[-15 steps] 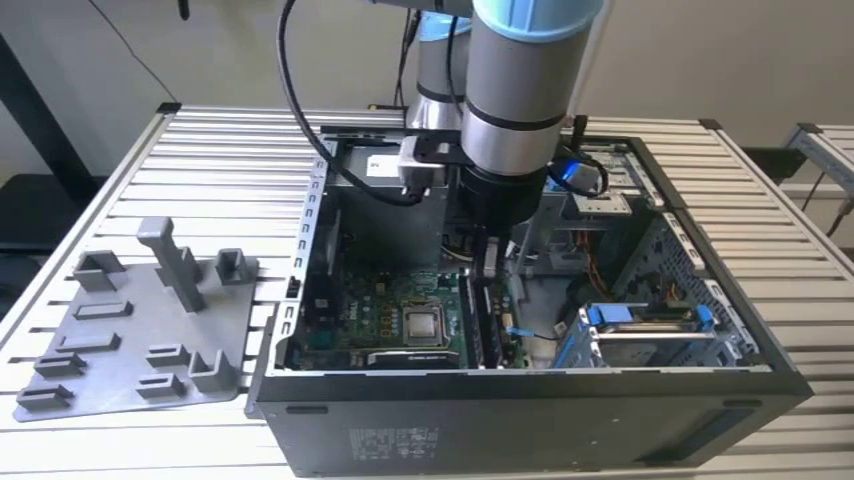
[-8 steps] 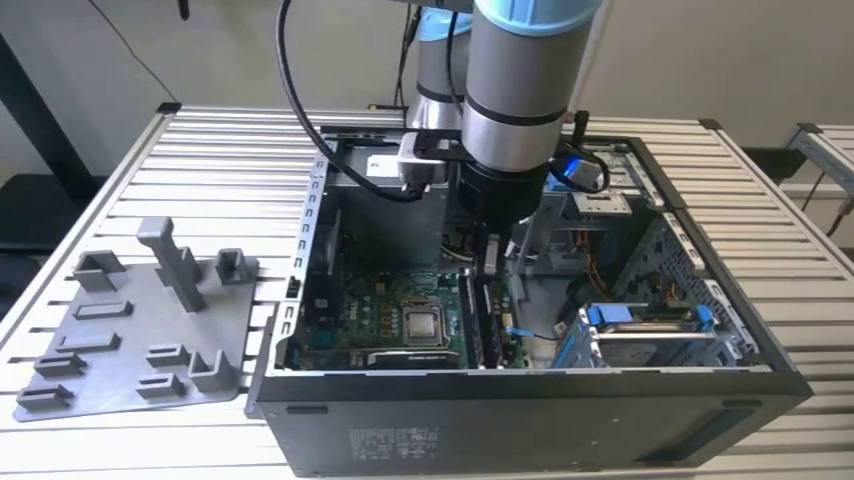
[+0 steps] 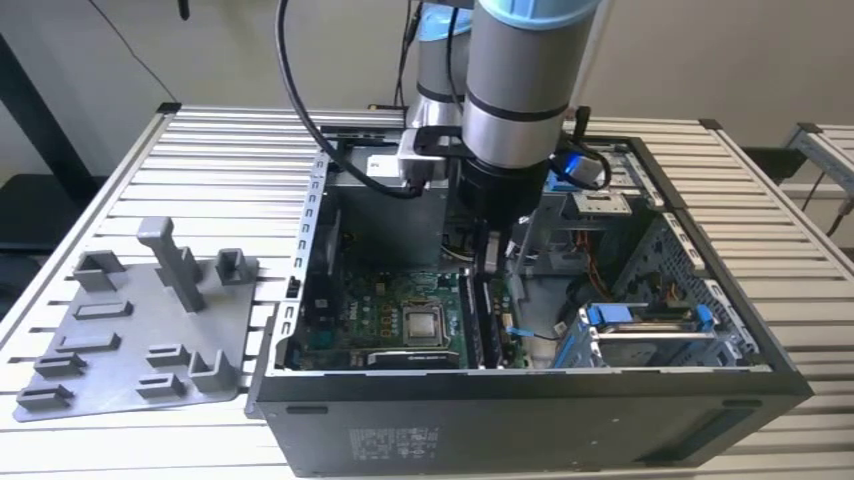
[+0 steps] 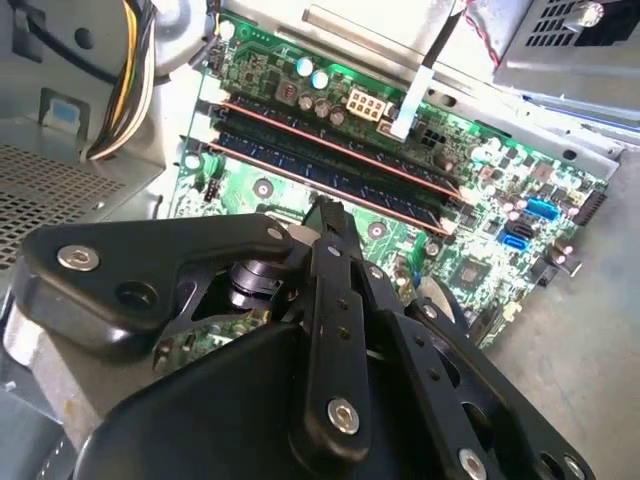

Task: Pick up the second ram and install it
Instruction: 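Press down the second ram until it locks into place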

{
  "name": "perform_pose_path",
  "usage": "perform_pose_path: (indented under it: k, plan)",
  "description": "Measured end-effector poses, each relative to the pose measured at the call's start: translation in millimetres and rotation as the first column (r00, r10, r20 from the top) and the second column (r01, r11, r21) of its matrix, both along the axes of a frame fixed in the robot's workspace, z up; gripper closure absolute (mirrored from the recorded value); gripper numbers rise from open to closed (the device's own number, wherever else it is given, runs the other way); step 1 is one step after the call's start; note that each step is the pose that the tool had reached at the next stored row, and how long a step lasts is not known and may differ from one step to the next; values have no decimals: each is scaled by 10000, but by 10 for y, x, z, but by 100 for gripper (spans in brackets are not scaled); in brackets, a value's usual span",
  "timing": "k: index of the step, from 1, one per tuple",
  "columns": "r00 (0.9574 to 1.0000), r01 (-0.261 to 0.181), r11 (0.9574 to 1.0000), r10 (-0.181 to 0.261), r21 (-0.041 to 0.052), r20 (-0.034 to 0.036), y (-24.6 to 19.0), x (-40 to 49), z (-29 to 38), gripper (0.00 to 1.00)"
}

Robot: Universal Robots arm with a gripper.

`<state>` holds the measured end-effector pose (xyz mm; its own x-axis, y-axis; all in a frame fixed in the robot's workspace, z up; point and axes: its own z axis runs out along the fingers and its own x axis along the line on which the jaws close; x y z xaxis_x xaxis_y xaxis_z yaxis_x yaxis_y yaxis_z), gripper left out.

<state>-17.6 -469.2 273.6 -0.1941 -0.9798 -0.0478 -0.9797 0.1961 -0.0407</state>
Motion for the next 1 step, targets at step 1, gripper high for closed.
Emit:
perform_pose_path:
  k: [1]
  plan:
    - [10000,0,10000,0,0,0,0,0,4,89]
